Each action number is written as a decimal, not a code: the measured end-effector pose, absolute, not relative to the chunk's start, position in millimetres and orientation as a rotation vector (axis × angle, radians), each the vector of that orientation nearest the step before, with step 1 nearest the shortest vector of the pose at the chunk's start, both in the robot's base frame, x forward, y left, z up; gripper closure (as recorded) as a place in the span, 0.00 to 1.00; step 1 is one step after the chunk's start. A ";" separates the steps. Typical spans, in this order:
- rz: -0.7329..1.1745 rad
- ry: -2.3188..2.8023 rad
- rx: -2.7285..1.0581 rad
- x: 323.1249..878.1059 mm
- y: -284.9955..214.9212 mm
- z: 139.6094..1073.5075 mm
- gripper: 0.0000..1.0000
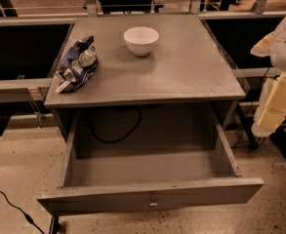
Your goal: Close top drawer
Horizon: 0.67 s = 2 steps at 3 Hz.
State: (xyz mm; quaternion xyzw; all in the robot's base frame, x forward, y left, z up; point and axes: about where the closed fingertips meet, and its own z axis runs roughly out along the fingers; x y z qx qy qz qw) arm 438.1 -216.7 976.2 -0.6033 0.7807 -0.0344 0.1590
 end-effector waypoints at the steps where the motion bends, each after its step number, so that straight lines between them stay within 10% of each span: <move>1: -0.098 2.232 -1.725 438.1 -216.6 976.2 0.00; 2: 0.072 2.232 -1.829 423.9 -205.6 926.2 0.00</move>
Offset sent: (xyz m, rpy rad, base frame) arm -0.0558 0.0315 -0.1738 0.1649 0.4566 0.2668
